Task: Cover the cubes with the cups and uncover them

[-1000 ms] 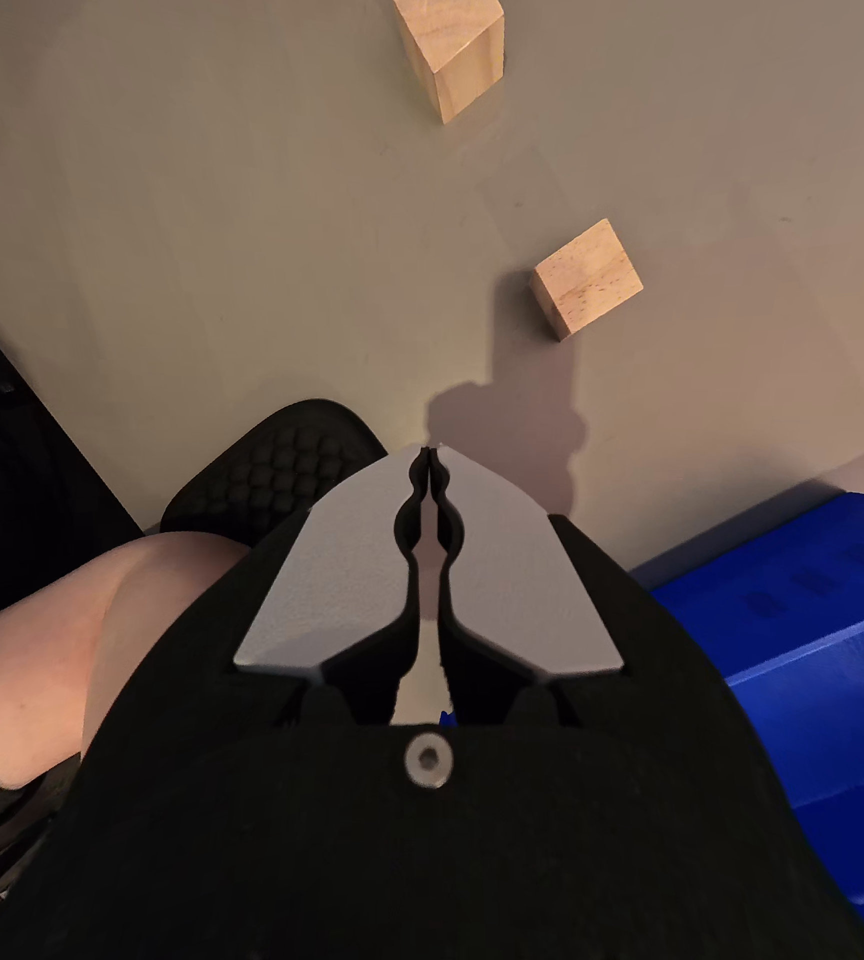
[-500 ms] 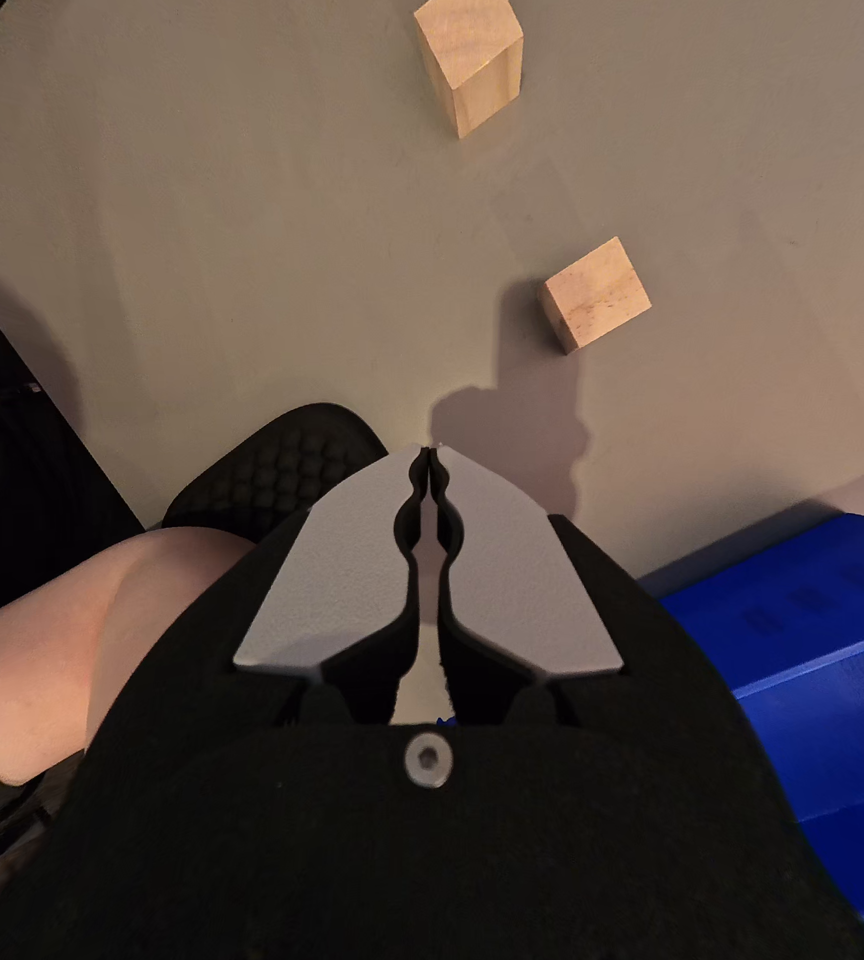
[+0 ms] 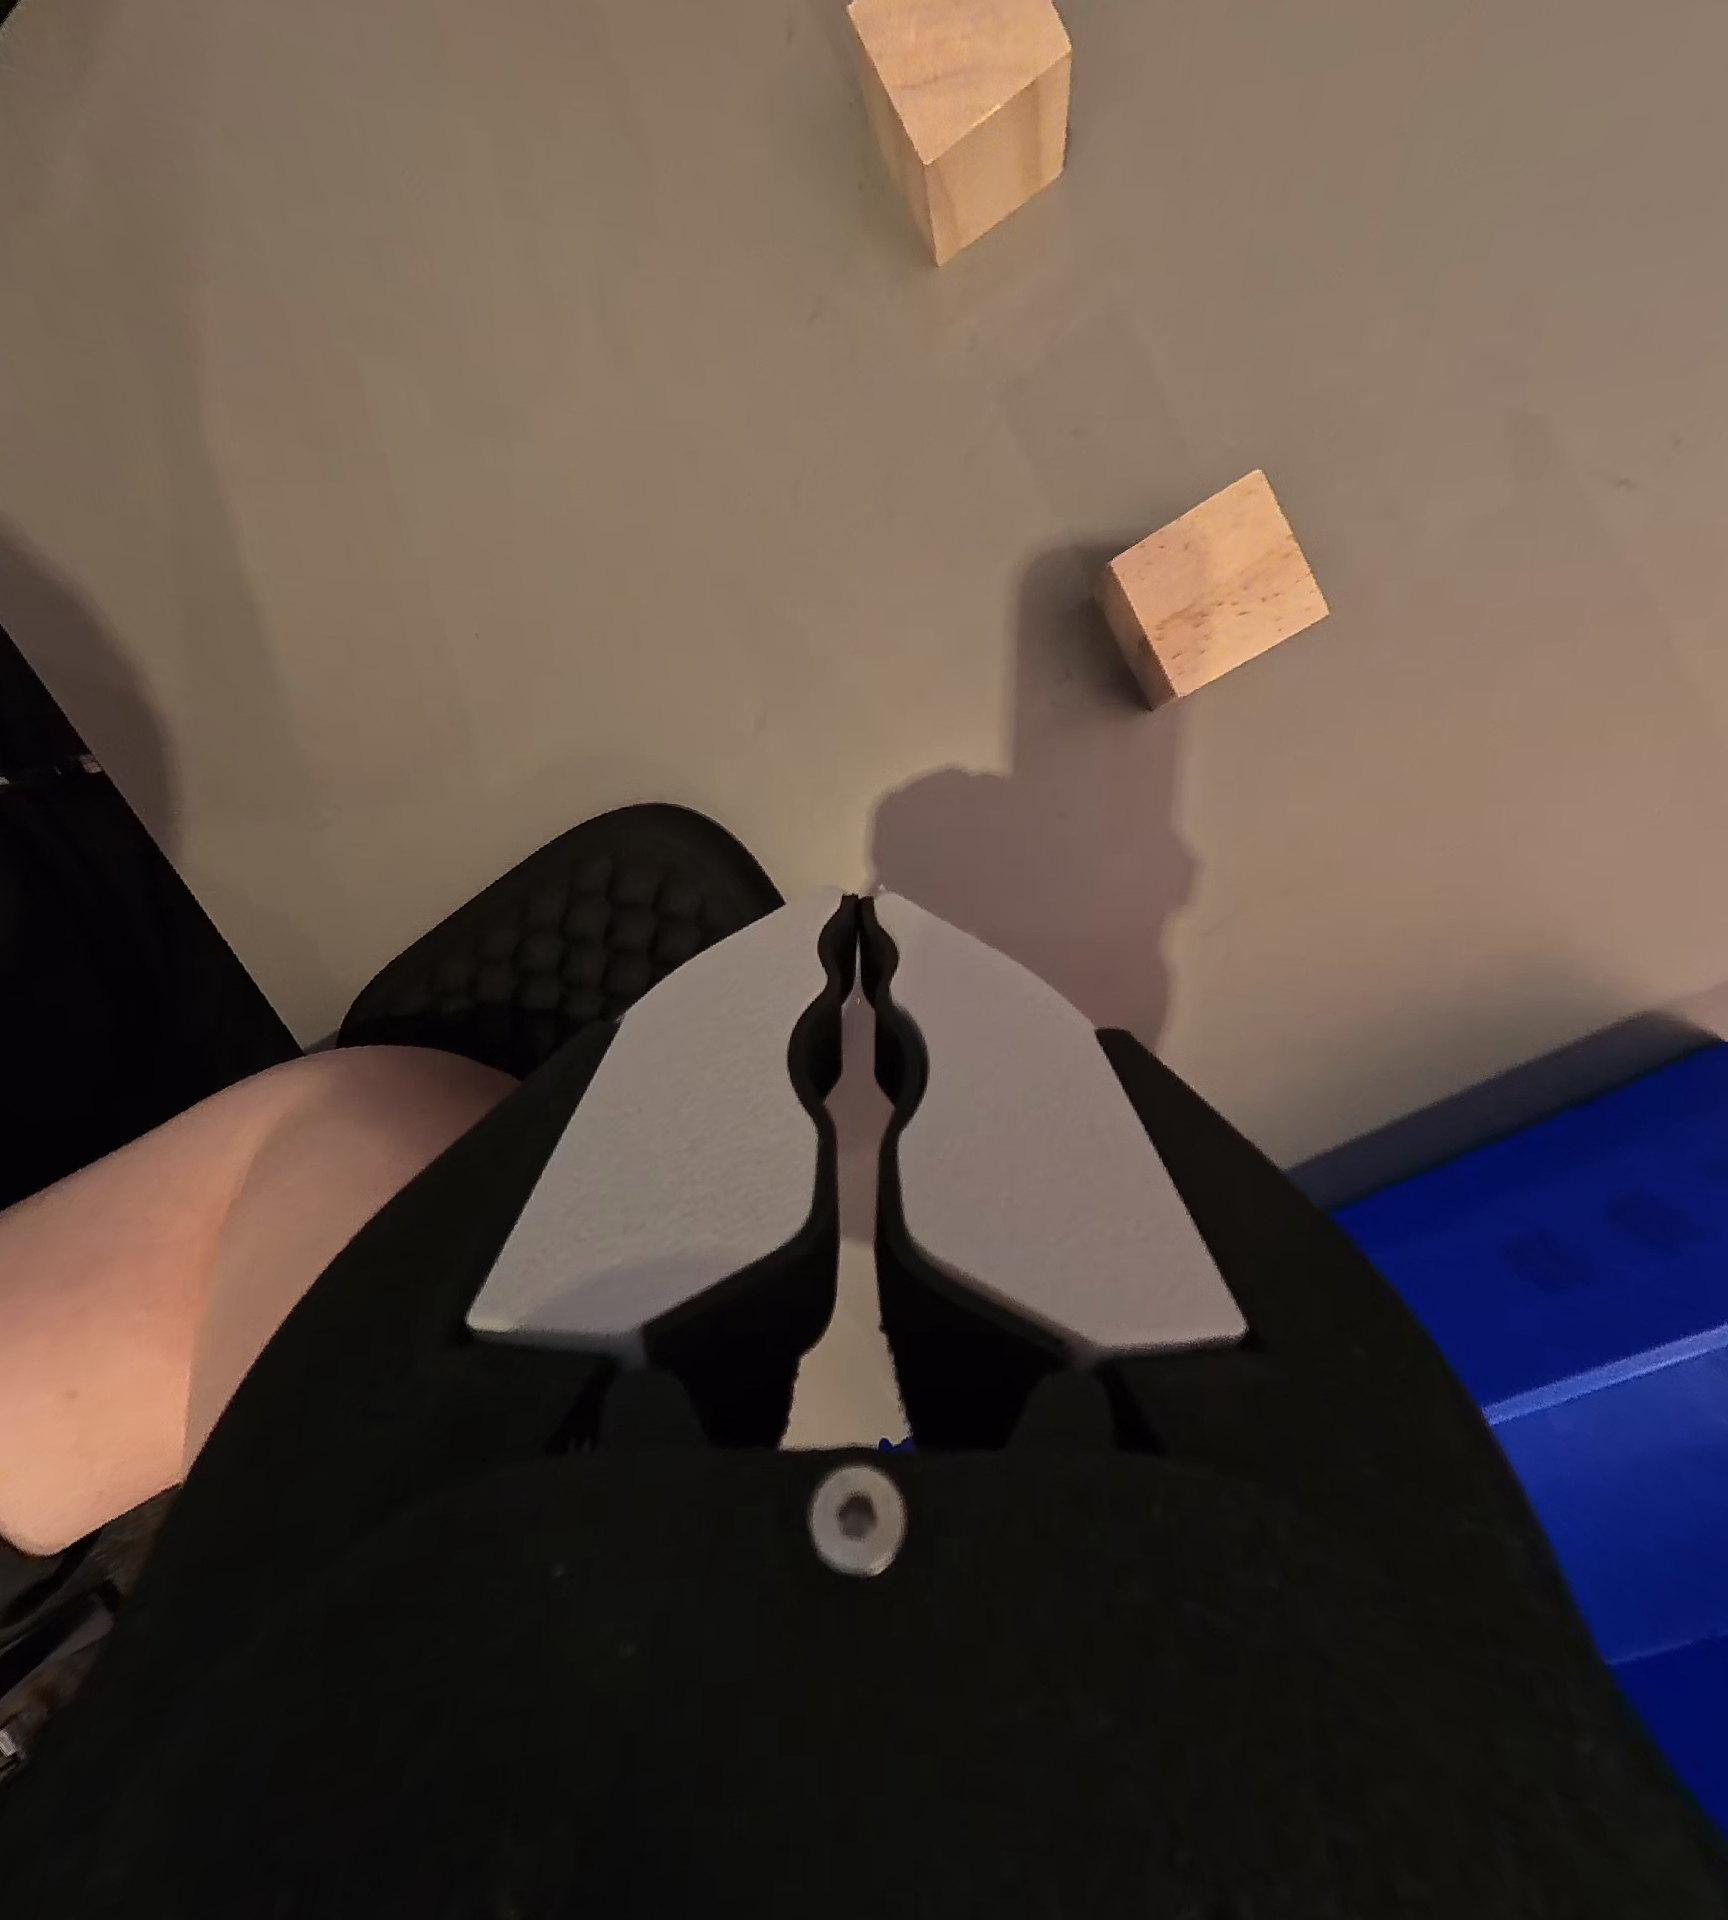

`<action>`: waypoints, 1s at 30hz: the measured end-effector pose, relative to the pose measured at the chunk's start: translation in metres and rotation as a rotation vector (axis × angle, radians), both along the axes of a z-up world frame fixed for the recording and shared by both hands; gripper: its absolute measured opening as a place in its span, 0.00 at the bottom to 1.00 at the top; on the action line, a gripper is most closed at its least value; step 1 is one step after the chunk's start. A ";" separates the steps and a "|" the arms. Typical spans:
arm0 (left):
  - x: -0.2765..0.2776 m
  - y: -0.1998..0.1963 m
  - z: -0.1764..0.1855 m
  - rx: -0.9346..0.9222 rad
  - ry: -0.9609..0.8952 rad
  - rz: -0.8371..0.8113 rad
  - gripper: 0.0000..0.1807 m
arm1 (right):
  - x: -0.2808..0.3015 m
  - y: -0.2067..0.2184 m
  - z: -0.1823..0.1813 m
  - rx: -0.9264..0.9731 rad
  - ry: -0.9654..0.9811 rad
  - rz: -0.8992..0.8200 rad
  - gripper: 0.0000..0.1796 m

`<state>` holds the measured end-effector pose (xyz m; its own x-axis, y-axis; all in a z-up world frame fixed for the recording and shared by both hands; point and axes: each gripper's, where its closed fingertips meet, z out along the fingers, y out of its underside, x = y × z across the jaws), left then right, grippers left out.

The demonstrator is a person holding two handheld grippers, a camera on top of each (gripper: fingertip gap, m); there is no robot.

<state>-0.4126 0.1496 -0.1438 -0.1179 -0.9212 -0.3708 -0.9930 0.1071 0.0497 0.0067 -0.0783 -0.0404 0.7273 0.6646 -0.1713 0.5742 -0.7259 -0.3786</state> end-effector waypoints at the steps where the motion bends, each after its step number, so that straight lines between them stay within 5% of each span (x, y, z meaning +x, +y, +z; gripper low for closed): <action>1: 0.000 0.001 0.000 0.011 0.003 -0.004 0.29 | 0.000 0.000 0.000 -0.001 0.000 0.001 0.00; 16: -0.007 -0.001 0.024 -0.007 -0.031 0.047 0.38 | 0.000 -0.002 -0.003 -0.019 0.023 0.006 0.00; 26: -0.035 0.012 0.219 0.231 -0.716 0.286 0.27 | 0.003 -0.002 -0.002 -0.015 0.038 -0.007 0.00; 30: -0.097 0.022 0.253 0.325 -0.842 0.452 0.12 | 0.003 -0.003 -0.002 -0.012 0.038 -0.005 0.00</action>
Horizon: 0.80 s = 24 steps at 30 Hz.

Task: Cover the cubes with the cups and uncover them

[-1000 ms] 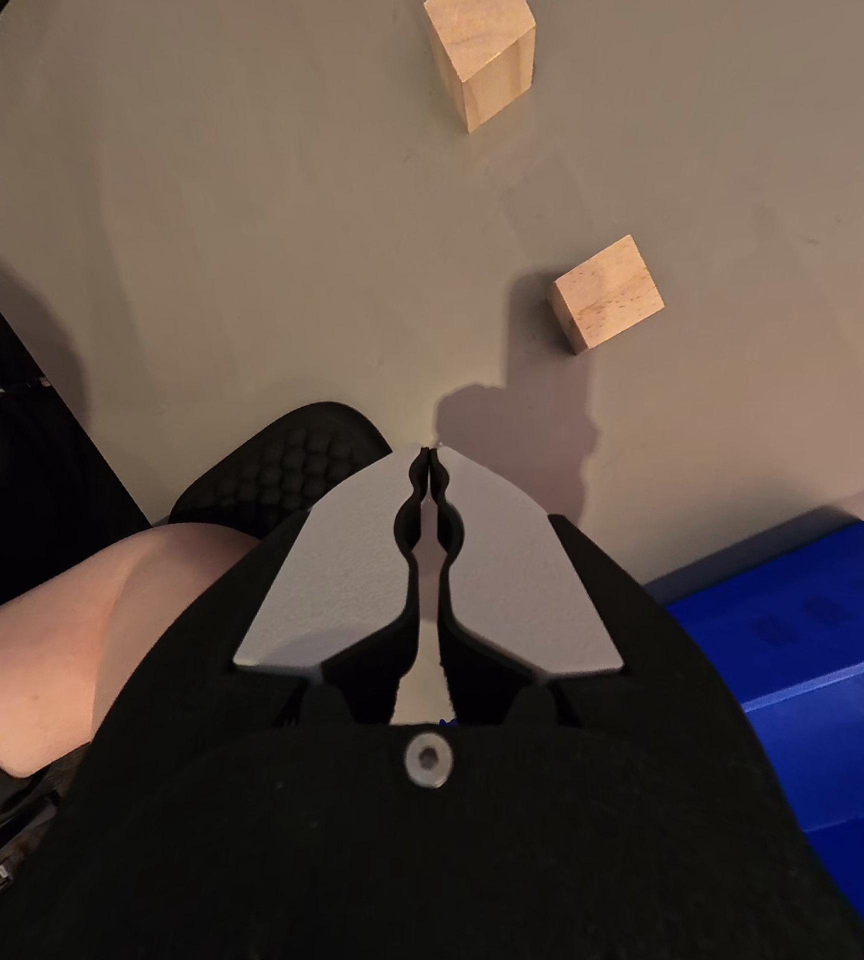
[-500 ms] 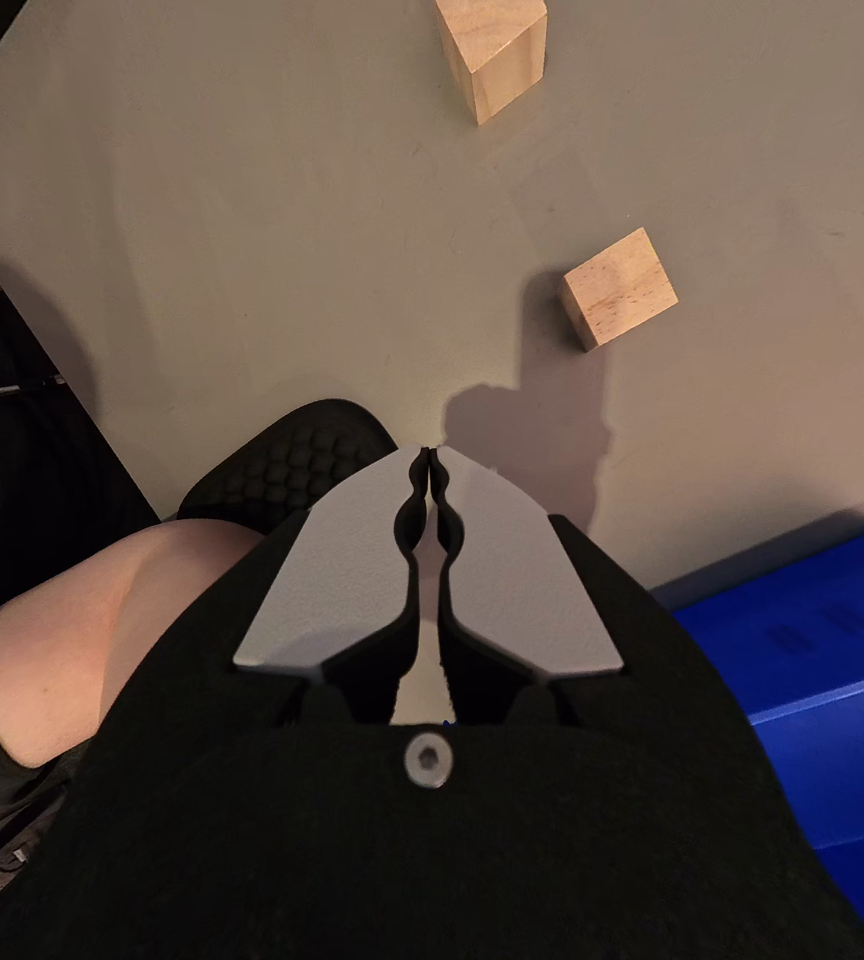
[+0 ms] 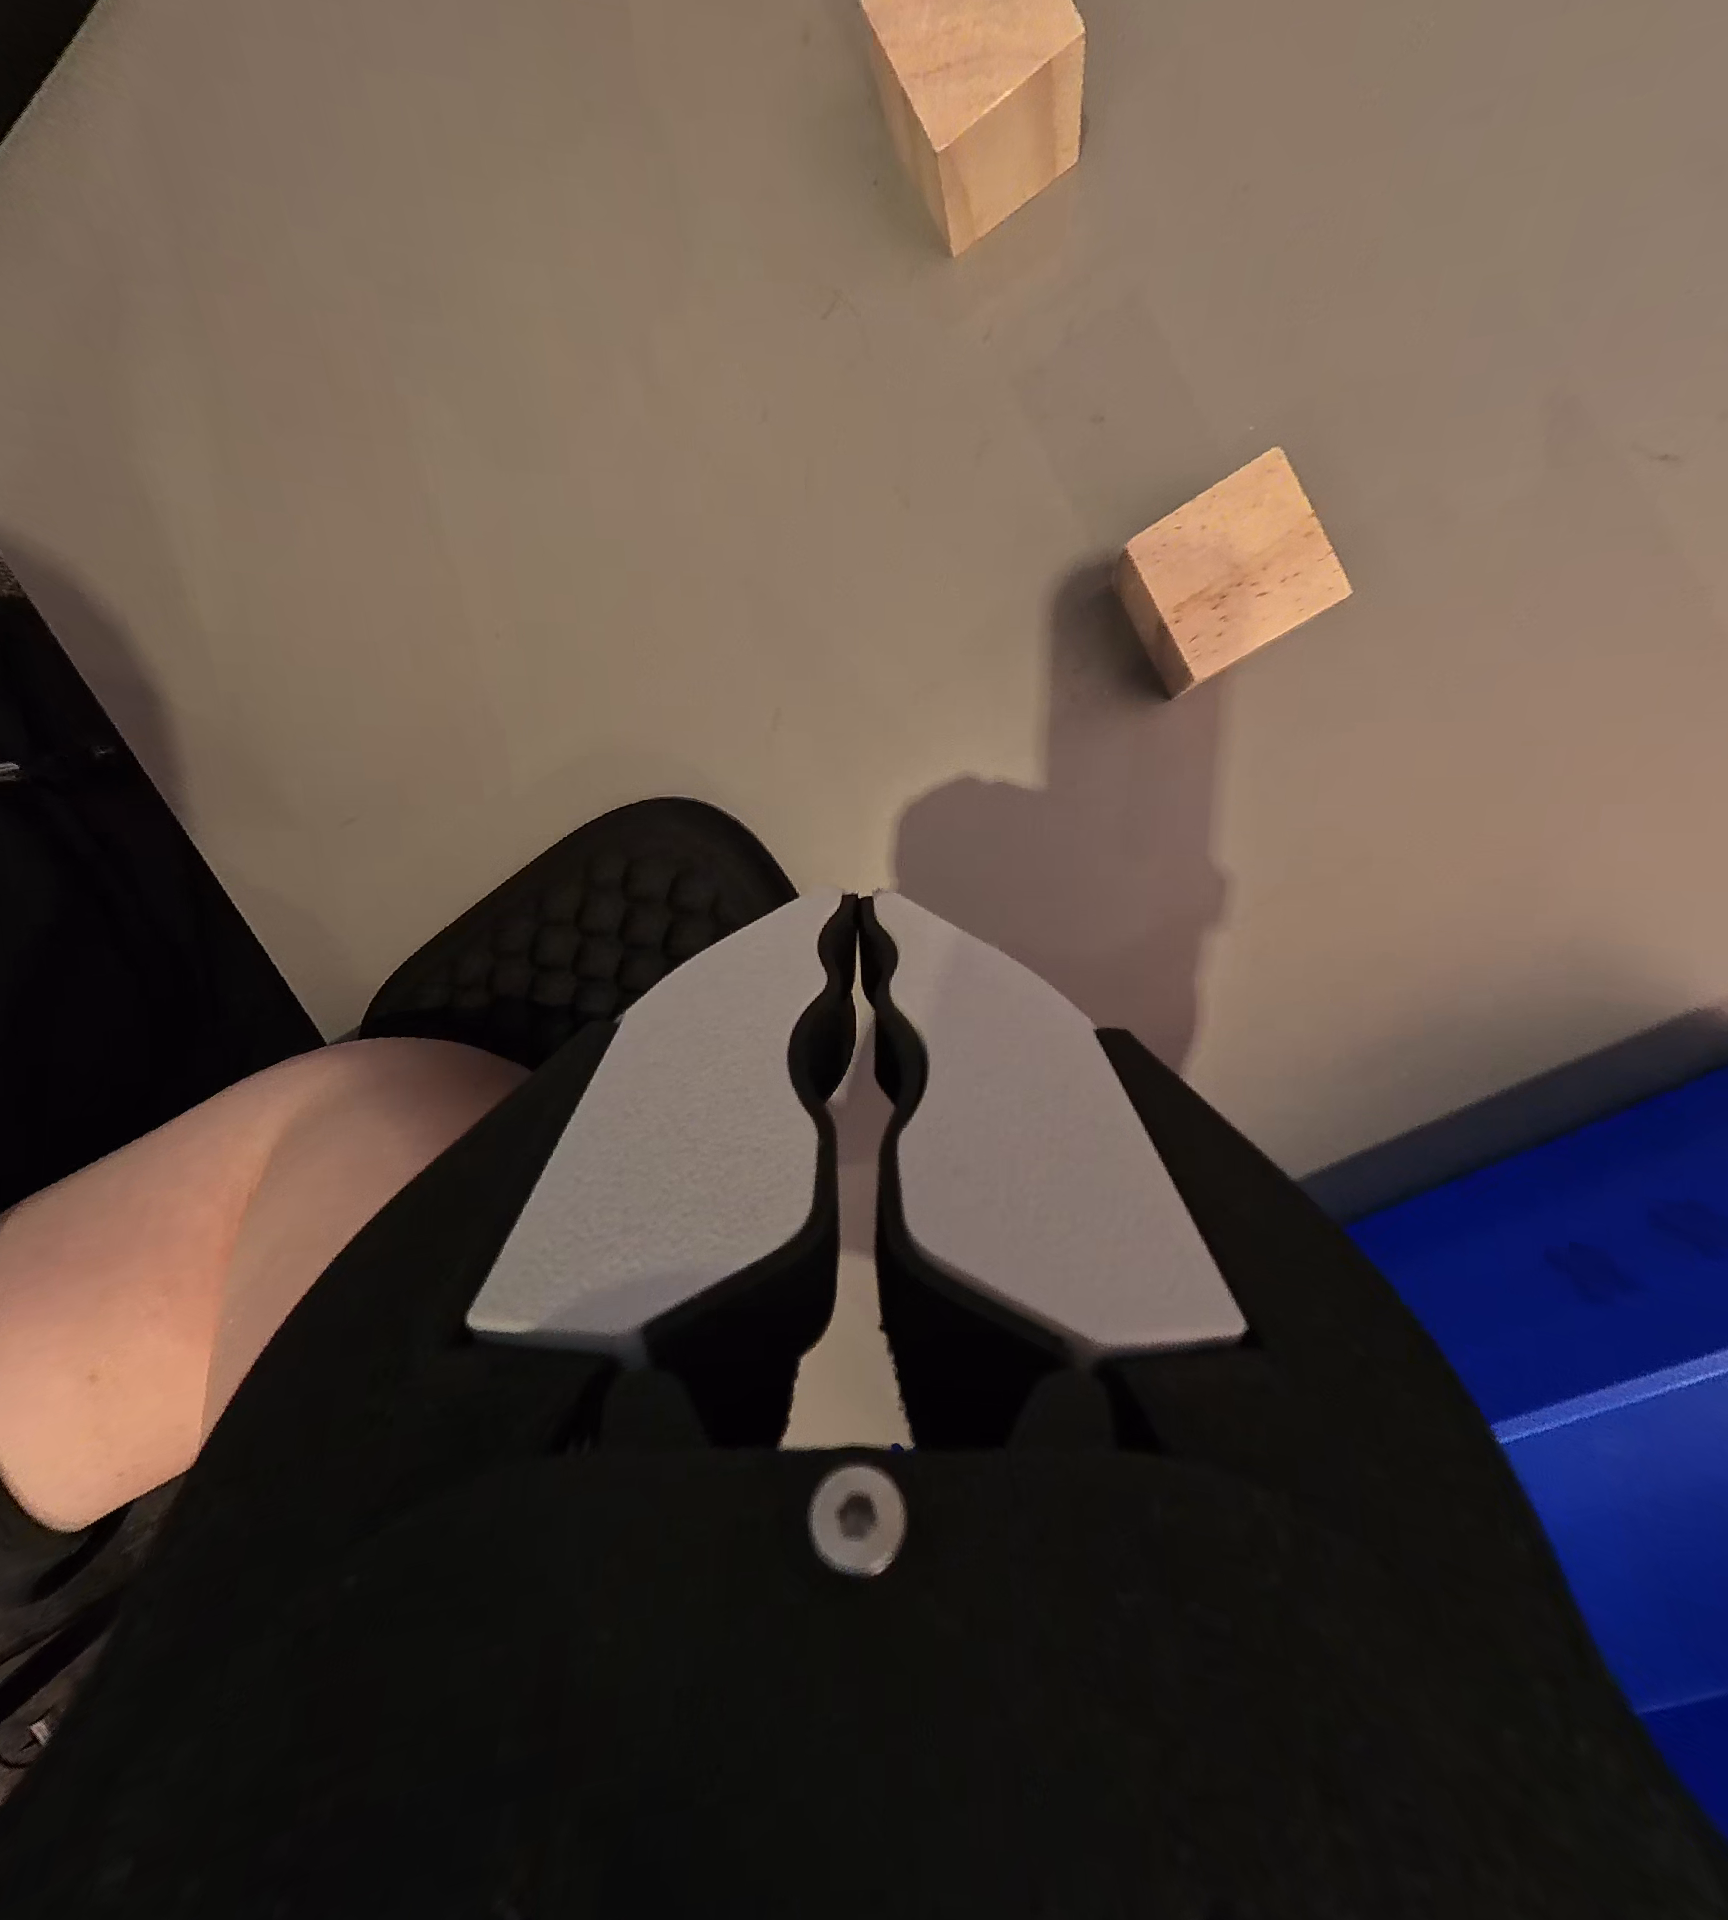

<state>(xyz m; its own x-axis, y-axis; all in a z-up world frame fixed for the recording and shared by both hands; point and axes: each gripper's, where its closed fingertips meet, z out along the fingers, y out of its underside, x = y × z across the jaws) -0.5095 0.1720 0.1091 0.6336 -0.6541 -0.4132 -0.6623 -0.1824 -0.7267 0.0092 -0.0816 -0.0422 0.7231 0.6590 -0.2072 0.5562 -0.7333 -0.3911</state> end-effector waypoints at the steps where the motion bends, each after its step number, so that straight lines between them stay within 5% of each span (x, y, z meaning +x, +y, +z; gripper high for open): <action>1: -0.016 0.002 0.000 0.014 0.001 0.037 0.07 | 0.000 0.000 0.000 0.000 -0.001 0.001 0.00; 4: -0.055 0.003 -0.018 -0.022 0.067 0.111 0.00 | 0.000 0.000 0.000 -0.004 -0.001 -0.003 0.00; 13: -0.102 0.003 -0.097 -0.196 0.447 0.095 0.09 | -0.001 -0.002 -0.002 -0.024 -0.021 -0.004 0.00; 24: -0.101 0.013 -0.122 -0.291 0.471 0.045 0.09 | -0.005 -0.003 -0.005 -0.061 -0.034 -0.003 0.00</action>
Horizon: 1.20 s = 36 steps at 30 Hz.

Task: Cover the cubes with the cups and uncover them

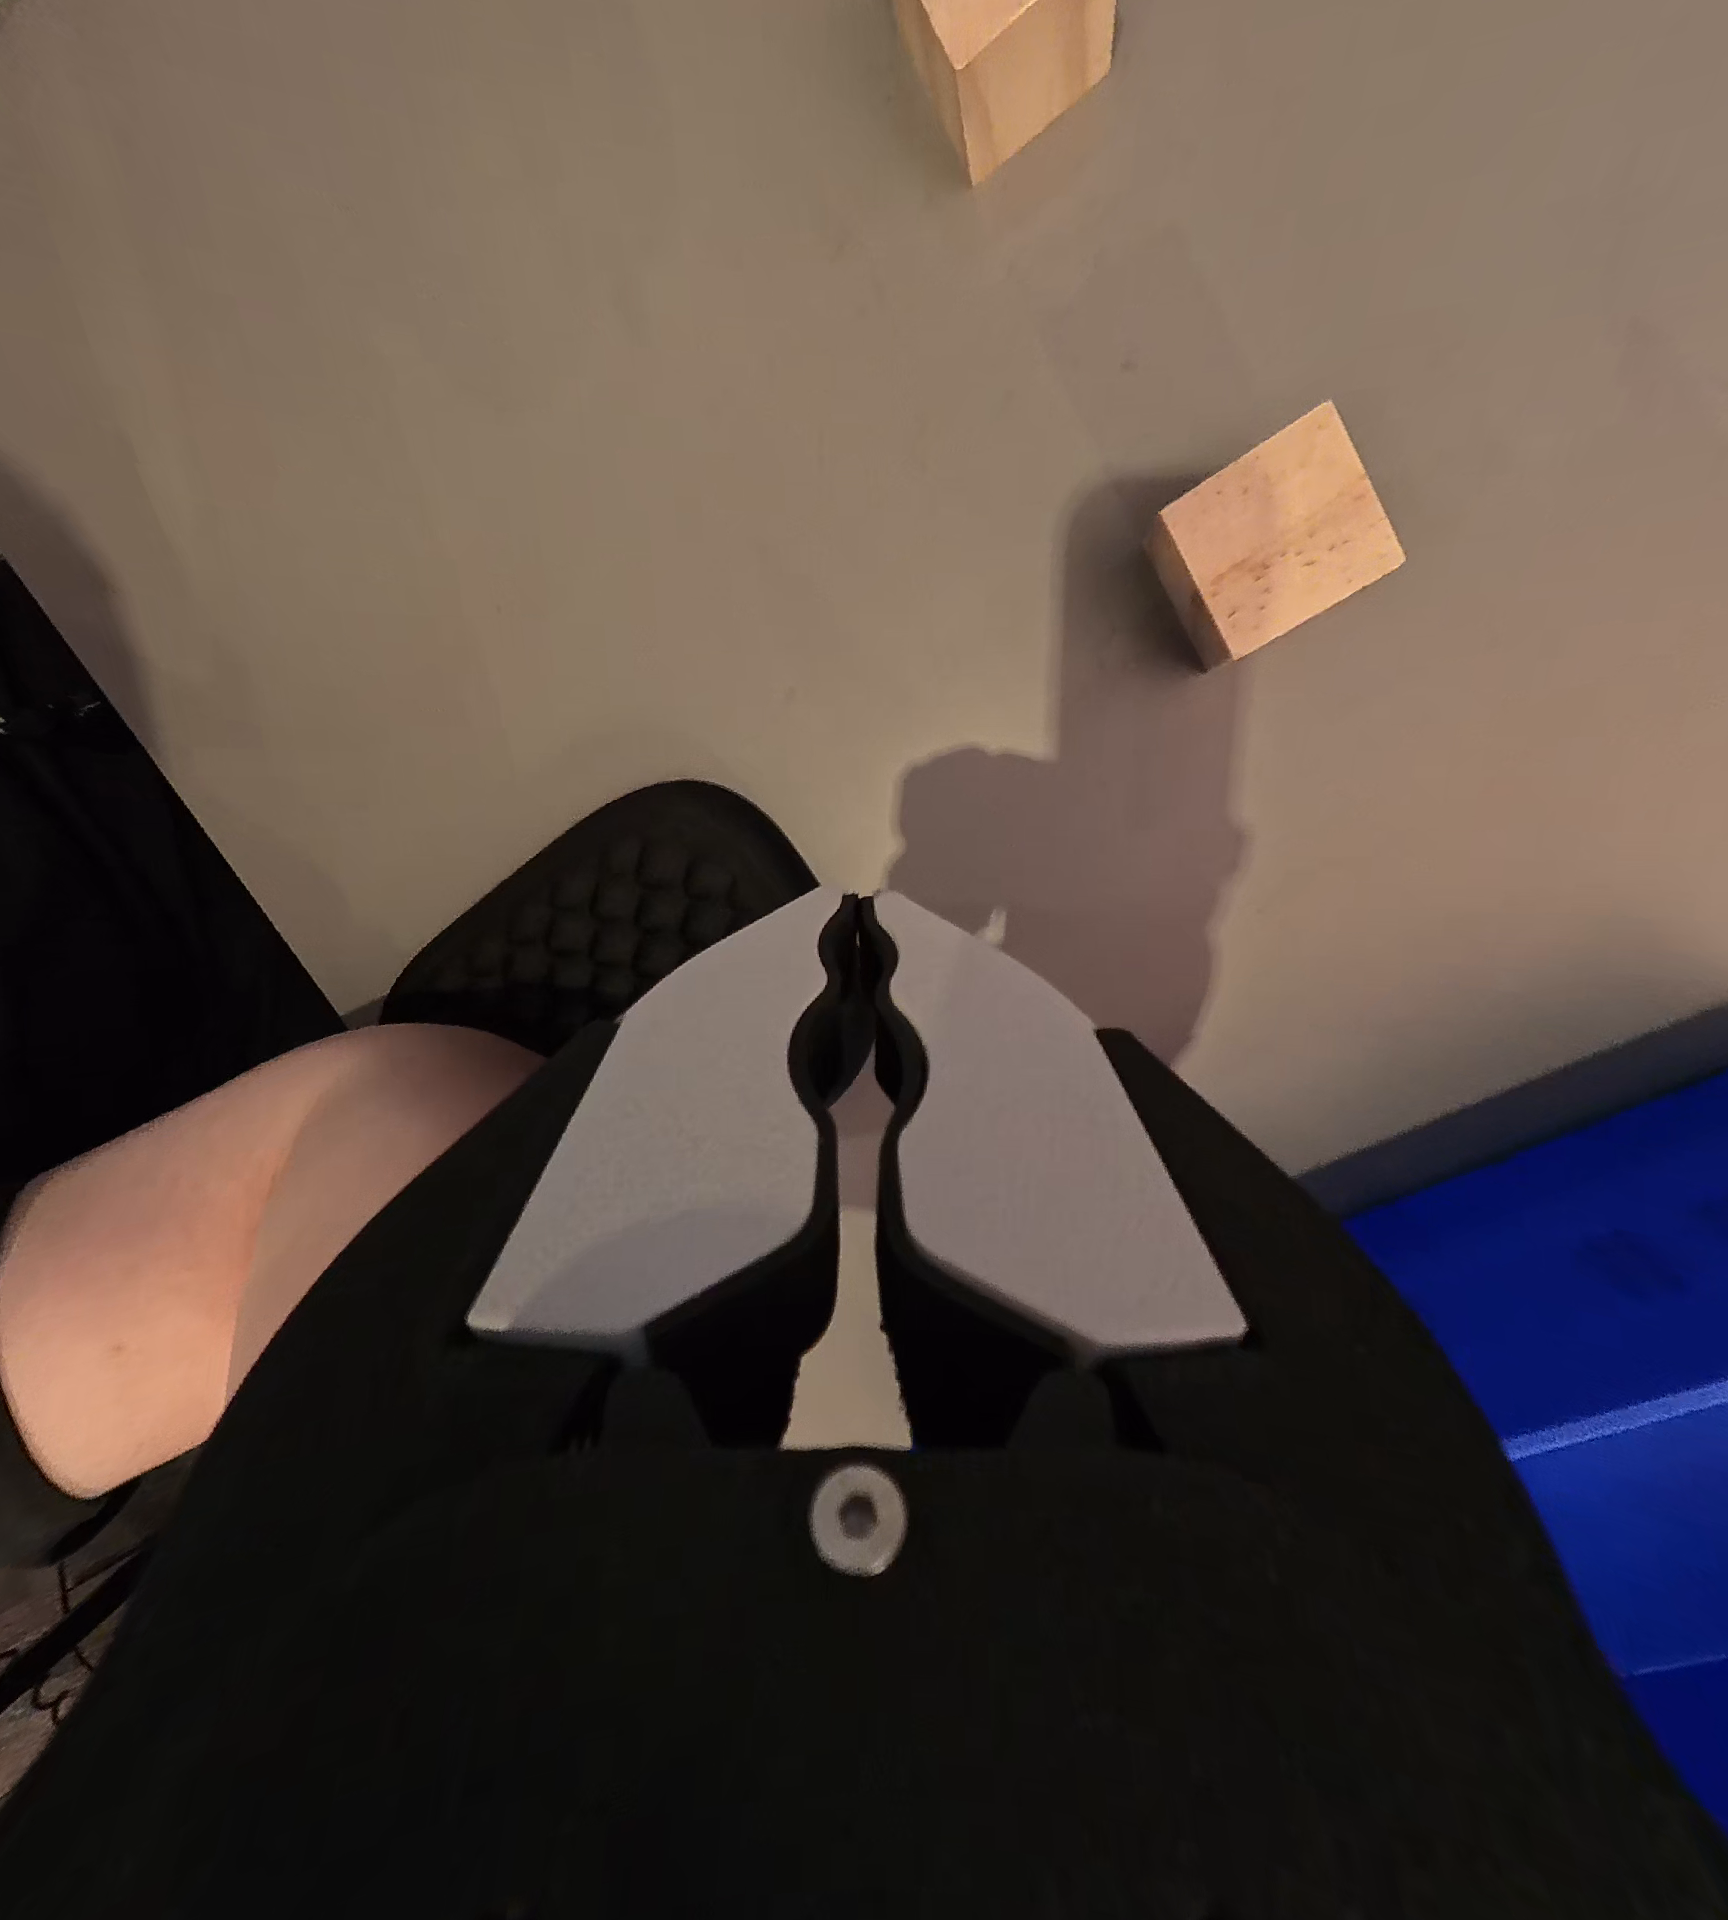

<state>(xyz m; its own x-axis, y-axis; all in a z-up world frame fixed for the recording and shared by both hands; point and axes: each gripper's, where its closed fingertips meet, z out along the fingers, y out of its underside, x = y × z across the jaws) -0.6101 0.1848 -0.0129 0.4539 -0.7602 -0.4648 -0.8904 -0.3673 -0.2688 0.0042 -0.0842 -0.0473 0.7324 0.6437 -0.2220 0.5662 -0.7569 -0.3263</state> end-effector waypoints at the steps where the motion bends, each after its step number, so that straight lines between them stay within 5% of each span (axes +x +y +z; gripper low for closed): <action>1: 0.001 0.001 0.000 0.005 -0.007 -0.006 0.10 | -0.001 0.000 0.000 -0.005 -0.002 0.002 0.00; 36: 0.010 0.013 -0.010 -0.045 -0.099 -0.017 0.02 | -0.003 0.000 -0.006 -0.066 -0.030 -0.006 0.00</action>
